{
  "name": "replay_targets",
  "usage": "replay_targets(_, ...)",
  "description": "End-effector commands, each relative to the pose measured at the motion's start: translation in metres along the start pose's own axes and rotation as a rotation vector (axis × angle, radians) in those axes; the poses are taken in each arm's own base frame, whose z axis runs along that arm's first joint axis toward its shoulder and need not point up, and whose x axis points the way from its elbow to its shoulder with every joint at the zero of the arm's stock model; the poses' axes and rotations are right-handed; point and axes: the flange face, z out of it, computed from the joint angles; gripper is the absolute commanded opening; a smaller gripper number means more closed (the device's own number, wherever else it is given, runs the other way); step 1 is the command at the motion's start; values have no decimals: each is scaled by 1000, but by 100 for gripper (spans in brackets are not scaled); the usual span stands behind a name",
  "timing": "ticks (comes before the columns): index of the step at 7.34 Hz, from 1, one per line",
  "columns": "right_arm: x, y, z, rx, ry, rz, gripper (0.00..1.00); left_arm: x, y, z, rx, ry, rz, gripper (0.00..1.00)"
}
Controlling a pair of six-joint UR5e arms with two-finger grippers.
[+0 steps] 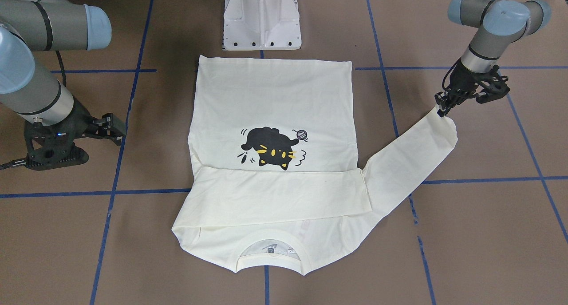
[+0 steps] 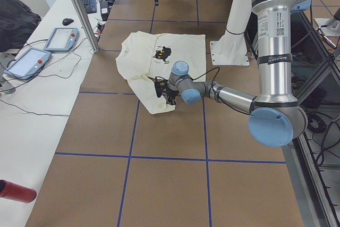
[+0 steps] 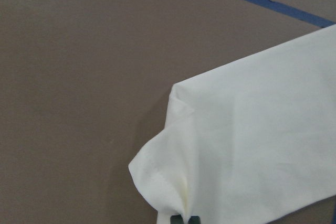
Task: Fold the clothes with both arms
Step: 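Move the left gripper to the other sleeve cuff and grasp it, then fold the grasped sleeve with the left gripper across the shirt's chest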
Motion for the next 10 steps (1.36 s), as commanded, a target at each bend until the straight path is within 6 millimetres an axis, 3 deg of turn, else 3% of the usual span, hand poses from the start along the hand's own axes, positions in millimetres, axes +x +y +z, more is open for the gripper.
replay_targets(1,32,34,13,-13,10,15,100,135,-38,-42,21,29,-22,0)
replay_targets(3,76,77,26,11,-2,18,100,258,-55,-112,44,136,-5,0)
replay_targets(4,89,84,27,14,-1,28,100,297,-59,-147,59,215,19,0)
replay_targets(5,91,84,29,15,1,31,100,332,-69,-202,49,326,19,0)
replay_targets(6,91,82,28,16,-1,32,100,351,-71,-249,-33,443,-69,0)
replay_targets(7,88,81,26,20,-3,35,100,358,-71,-244,-48,451,-94,0)
replay_targets(8,88,80,26,18,-4,37,100,378,-78,-225,-67,425,-124,0)
replay_targets(10,85,79,24,24,-7,33,100,436,-76,-156,-60,442,-204,0)
